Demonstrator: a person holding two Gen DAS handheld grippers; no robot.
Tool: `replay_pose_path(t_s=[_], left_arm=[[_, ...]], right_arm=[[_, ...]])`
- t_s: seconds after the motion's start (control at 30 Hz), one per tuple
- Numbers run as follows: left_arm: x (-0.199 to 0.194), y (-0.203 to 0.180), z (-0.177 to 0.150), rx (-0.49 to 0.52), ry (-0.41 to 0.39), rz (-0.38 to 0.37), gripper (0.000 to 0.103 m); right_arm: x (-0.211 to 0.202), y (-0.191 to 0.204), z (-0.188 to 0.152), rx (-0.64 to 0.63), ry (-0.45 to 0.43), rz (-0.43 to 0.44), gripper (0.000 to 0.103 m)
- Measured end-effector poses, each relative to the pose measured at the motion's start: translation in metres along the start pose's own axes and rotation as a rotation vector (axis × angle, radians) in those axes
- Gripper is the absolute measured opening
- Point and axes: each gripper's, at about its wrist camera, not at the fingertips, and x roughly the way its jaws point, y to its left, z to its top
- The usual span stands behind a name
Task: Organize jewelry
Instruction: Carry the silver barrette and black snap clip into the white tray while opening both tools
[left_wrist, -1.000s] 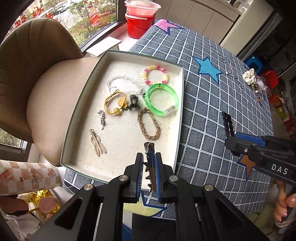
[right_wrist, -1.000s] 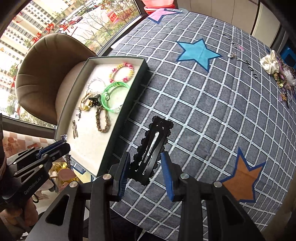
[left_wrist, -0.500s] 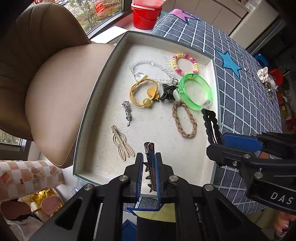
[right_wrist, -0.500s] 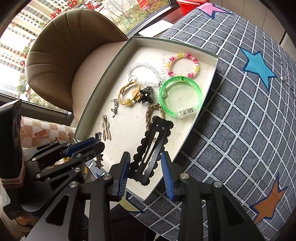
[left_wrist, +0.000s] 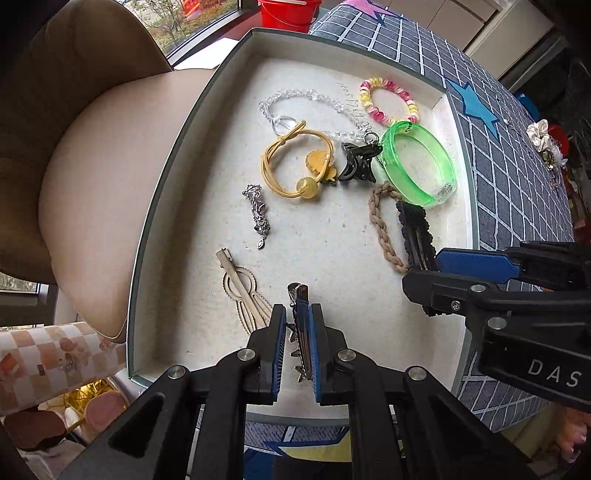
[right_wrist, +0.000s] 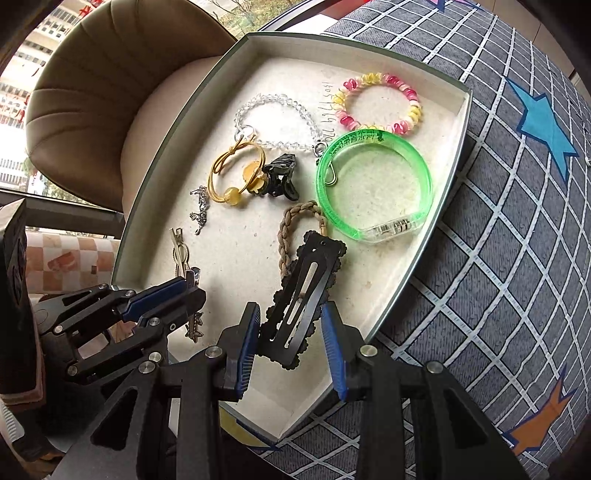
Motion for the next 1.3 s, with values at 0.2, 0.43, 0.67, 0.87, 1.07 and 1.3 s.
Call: replay_pose_path(t_s=[0.2, 0.43, 0.67, 0.87, 1.07, 1.3], left_arm=[[0.003, -0.002, 0.0, 0.018, -0.014, 0.007, 0.019], [0.004, -0.002, 0.005, 0.011, -0.009, 0.023, 0.02], [-0.008, -0.005, 0.006, 0.028, -0.03, 0.042, 0.02], [-0.02, -0.011, 0.006, 0.031, -0.038, 0.048, 0.02], [-0.02, -0.013, 0.002, 0.026, -0.013, 0.061, 0.02], [-0.039, -0.017, -0.003, 0.037, -0.029, 0.078, 0.02]], right_arm=[[0.014, 0.006, 0.002, -0.006, 0.02, -0.008, 0.037], [0.018, 0.011, 0.001, -0.005, 0.029, 0.0, 0.039], [0.001, 0.002, 0.003, 0.006, 0.005, 0.016, 0.05], [-0.021, 0.001, 0.004, 0.024, -0.039, 0.019, 0.056], [-0.039, -0.008, 0.002, 0.058, -0.052, -0.011, 0.056], [-0.056, -0.024, -0.009, 0.099, -0.034, -0.041, 0.066]])
